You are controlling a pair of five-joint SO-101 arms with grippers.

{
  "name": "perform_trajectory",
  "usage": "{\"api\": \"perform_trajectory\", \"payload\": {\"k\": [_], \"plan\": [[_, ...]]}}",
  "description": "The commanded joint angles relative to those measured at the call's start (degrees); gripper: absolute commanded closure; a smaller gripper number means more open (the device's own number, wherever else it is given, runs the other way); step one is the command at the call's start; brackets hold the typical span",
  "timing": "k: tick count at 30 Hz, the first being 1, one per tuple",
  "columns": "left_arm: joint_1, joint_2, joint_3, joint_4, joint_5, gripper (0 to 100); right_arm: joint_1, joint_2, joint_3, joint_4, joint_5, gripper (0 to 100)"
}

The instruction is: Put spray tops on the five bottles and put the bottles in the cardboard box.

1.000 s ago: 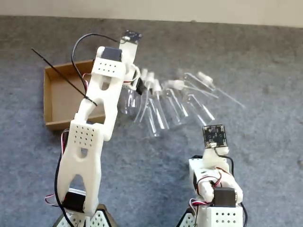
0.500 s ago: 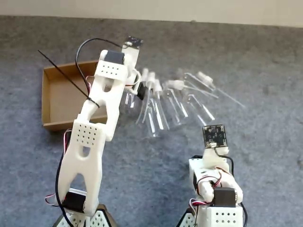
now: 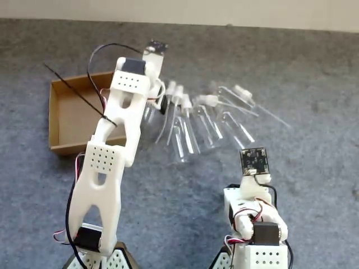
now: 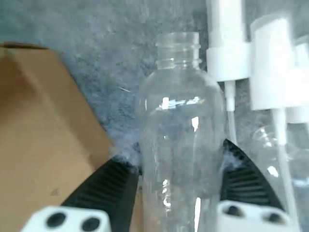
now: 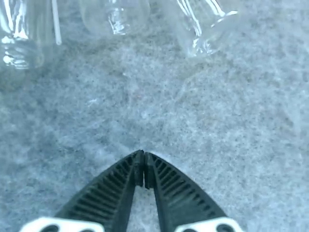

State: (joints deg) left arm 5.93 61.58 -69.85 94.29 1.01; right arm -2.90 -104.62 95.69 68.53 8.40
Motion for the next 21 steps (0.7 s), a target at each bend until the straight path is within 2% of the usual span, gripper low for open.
{"api": "perform_trajectory", "payload": {"k": [1,9,14,21], "plan": [[0.7,-0.9,-14.7,6.1,0.5,88,0.8,-0.6,9.8,-1.3,0.4,99.1],[3.8,-1.1,-24.7,6.9,0.6,88,0.8,-0.7,9.8,-1.3,0.4,99.1],[5.8,-1.6,-25.1,6.9,0.5,88,0.8,-0.7,9.8,-1.3,0.4,99.1],[5.7,-10.7,-22.8,7.0,0.5,88,0.8,-0.7,9.8,-1.3,0.4,99.1]]}}
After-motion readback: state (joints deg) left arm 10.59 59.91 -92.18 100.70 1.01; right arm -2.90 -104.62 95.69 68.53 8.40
